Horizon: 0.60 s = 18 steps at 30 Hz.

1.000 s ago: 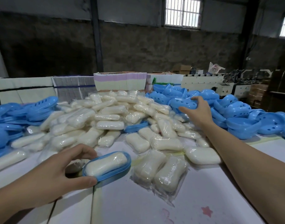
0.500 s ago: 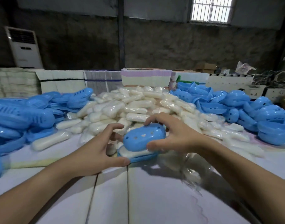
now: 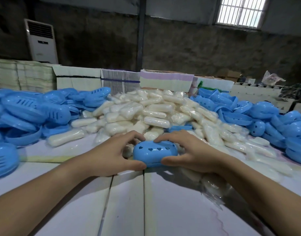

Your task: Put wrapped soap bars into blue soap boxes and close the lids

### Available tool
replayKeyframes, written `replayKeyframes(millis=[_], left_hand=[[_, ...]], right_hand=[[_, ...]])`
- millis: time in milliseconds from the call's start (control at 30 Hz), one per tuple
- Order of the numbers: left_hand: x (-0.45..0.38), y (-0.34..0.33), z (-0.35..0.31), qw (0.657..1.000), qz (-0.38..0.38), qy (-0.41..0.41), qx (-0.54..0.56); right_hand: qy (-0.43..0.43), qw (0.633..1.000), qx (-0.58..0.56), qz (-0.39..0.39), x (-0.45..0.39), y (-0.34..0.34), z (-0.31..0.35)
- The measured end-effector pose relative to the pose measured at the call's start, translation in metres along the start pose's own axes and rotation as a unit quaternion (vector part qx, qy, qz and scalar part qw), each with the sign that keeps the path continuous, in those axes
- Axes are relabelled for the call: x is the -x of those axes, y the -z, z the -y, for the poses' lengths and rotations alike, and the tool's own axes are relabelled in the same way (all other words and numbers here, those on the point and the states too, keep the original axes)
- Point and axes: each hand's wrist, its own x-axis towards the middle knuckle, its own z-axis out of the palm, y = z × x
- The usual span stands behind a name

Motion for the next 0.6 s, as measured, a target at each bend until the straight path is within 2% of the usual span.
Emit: replayKeyframes(millis=[300,500,600], left_hand=[[0.0029,0.0008,-0.0006,0.998,-0.010,-0.035,-0.059],[0.0006,0.0019,-0.0001,0.996,-0.019,-0.010,-0.087],[0.0007,0.0008,-0.0015,0.996,-0.028,-0.025,-0.084]], right_hand=[[0.004,0.998,0.064,0.001,0.0013,-0.0025,0.0037],[0.023,0.991,0.094,-0.093,-0.0005,-0.0035,0.0078],[0.021,0.987,0.111,-0.118,-0.0006,-0.0029,0.0071]])
